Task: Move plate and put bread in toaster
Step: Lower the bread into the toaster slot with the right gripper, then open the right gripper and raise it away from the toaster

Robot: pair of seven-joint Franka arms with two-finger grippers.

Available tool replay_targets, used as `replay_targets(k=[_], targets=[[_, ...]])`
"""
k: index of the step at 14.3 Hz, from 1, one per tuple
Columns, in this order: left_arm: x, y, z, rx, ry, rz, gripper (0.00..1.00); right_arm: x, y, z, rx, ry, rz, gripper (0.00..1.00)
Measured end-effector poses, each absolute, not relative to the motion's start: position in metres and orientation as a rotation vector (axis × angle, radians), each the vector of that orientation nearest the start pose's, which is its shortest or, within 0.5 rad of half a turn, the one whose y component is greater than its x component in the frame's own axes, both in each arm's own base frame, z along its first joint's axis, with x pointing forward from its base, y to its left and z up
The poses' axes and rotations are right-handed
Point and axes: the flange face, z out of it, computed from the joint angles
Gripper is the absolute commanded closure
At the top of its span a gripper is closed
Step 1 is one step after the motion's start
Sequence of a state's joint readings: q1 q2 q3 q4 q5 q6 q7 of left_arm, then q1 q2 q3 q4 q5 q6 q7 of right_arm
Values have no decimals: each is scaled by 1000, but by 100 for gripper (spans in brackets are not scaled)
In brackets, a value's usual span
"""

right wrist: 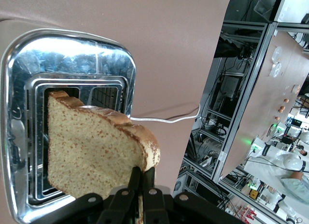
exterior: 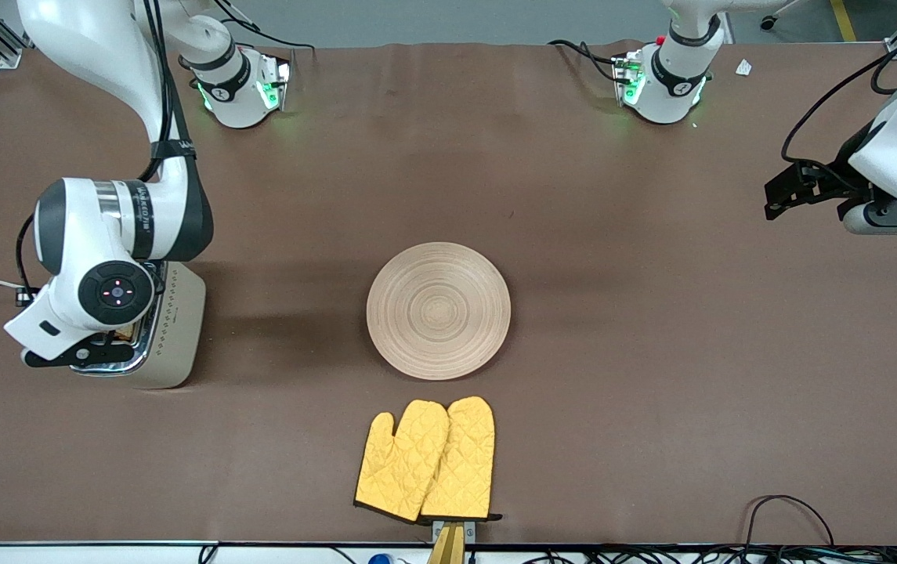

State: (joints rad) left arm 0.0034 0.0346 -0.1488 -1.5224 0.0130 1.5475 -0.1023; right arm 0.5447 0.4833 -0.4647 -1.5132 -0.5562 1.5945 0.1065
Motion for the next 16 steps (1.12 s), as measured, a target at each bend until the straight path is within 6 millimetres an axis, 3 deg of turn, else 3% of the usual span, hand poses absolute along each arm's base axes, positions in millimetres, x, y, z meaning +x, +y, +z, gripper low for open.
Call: replay_targets(k=[5,12,14,16], targets=[[557,-79,628,-3132,67,10,0,647,51,392,2340,52,-304,86],[556,-79,628,-3132,69,9,0,648,55,376,2526,-40,-323,33],[556,-80,628,-3132,69,9,0,648,53,380,2623,-99,-331,24],[556,-80,628,-3132,70,8,0,648,44,405,2722,-161,-303,20]])
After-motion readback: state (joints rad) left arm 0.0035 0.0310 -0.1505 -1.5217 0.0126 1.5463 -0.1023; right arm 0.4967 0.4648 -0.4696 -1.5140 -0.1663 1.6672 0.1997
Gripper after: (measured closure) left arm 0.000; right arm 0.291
